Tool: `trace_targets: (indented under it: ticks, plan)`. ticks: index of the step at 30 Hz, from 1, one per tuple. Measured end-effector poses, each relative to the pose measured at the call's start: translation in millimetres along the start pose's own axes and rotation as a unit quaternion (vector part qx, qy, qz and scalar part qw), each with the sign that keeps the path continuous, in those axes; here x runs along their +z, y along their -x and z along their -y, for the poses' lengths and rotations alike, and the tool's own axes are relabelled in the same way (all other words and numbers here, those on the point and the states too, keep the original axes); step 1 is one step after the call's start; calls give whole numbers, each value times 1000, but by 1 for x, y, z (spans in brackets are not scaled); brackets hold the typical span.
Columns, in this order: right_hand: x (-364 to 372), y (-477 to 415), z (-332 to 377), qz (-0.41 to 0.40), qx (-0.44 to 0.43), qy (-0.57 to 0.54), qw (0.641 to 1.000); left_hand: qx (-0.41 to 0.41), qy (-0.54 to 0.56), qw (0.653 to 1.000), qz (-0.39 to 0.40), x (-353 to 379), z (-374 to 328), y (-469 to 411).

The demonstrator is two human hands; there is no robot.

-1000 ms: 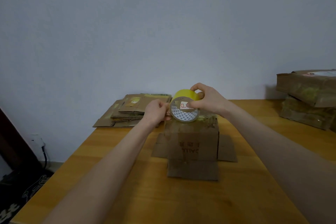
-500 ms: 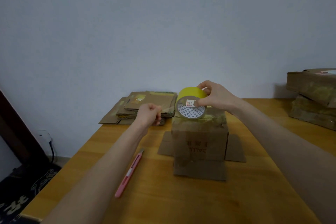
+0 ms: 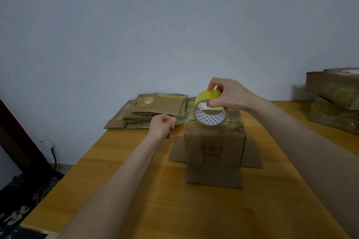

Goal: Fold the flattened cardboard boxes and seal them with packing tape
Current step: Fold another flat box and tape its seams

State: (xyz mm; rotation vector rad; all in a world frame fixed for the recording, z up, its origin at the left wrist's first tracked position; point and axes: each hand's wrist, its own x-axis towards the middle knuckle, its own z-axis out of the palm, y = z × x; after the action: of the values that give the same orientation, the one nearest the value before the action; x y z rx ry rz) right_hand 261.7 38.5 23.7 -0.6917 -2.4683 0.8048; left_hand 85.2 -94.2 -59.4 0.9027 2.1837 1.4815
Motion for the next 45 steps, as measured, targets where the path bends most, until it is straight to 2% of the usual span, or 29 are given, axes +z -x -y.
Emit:
trace_targets:
  ticks: [7, 11, 12, 14, 15, 16, 19, 22, 28, 32, 36, 40, 43, 45]
  plan:
    - [14, 5, -8, -36, 16, -13, 999, -38, -27, 998, 36, 27, 13, 2]
    - [15, 7, -10, -50, 18, -21, 998, -28, -184, 976, 114, 33, 24, 7]
    - [14, 8, -10, -51, 18, -21, 998, -29, -160, 980, 111, 28, 23, 5]
    - [11, 9, -13, -46, 20, -35, 998, -11, -19, 993, 116, 11, 11, -1]
    - [9, 11, -14, -38, 20, -51, 998, 7, 50, 988, 147, 3, 2, -3]
    - [7, 12, -16, -27, 21, -73, 997, 34, 64, 980, 187, -3, -7, -3]
    - [5, 15, -22, 3, 55, -146, 988, 111, -79, 946, 293, 4, -29, 2]
    - [3, 17, -30, 8, 100, -194, 976, 127, -132, 924, 335, 16, -40, -2]
    - [3, 20, -31, -23, 66, -182, 981, 145, -162, 908, 358, 18, -35, -13]
    - [-2, 15, -29, -17, 36, -128, 991, 174, -256, 890, 335, 17, -36, -14]
    - [-18, 16, -34, -30, 29, -102, 994, 179, -304, 874, 335, 16, -38, -15]
    - [-38, 20, -41, -17, 23, -51, 998, 180, -322, 869, 331, 16, -39, -15]
    - [-57, 24, -46, -11, 15, 33, 999, 180, -323, 867, 334, 16, -39, -14]
    - [-62, 27, -52, 5, 28, 40, 999, 177, -324, 866, 336, 16, -38, -15]
